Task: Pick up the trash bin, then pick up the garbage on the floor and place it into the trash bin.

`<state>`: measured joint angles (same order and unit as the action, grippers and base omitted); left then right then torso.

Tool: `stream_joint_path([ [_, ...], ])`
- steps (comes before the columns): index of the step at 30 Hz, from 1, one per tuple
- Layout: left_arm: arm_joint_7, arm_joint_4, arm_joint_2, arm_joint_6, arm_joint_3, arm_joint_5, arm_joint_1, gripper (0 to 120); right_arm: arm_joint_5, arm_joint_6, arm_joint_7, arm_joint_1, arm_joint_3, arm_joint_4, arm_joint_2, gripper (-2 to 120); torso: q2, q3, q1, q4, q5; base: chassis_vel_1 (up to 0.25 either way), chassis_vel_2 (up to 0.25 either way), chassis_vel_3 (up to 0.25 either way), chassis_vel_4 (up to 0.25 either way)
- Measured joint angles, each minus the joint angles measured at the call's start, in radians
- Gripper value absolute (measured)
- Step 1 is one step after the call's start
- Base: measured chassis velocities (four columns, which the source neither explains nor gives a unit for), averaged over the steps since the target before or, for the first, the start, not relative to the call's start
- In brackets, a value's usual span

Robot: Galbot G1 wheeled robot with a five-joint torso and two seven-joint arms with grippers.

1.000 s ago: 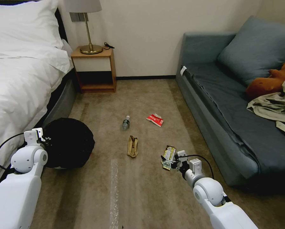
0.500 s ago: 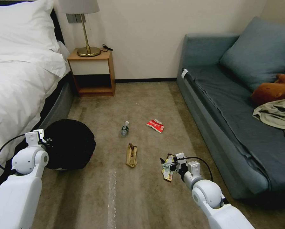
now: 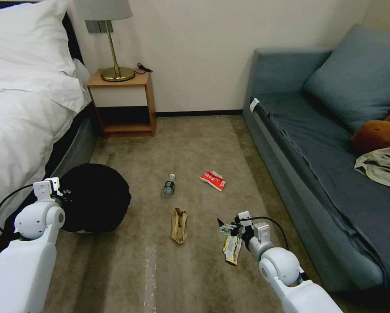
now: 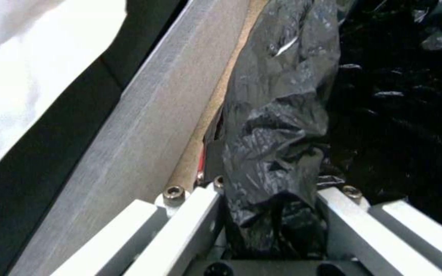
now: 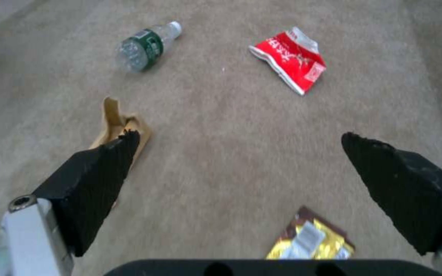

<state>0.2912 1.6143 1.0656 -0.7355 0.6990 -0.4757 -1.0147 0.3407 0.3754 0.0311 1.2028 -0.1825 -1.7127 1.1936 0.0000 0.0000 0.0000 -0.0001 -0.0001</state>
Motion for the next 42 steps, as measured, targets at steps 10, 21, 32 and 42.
stream_joint_path([
  [10, -0.022, -0.014, 0.013, 0.000, 0.000, 0.019, -0.001, 2, 0.032, 0.027, 0.021, -0.073, 0.045, 0.059, -0.053, 100, 0.000, 0.000, 0.000, -0.0002, 0.0001, -0.076, 0.097, 0.091, -0.083],
  [21, -0.037, 0.019, 0.022, 0.000, 0.020, 0.030, -0.029, 2, 0.088, 0.097, 0.035, -0.238, 0.149, 0.245, -0.063, 100, 0.000, 0.000, 0.000, 0.0001, 0.0002, 0.000, 0.000, 0.000, 0.000],
  [32, -0.066, 0.071, 0.022, 0.000, 0.054, 0.039, -0.069, 2, 0.082, 0.158, 0.067, -0.332, 0.234, 0.395, -0.016, 100, 0.000, 0.000, 0.000, 0.0002, 0.0001, 0.000, 0.000, 0.000, 0.000],
  [42, -0.077, 0.094, 0.022, 0.000, 0.058, 0.044, -0.083, 2, 0.035, 0.163, 0.109, -0.344, 0.241, 0.505, 0.010, 100, 0.000, 0.000, 0.000, 0.0000, 0.0001, 0.000, 0.000, 0.000, 0.000],
])
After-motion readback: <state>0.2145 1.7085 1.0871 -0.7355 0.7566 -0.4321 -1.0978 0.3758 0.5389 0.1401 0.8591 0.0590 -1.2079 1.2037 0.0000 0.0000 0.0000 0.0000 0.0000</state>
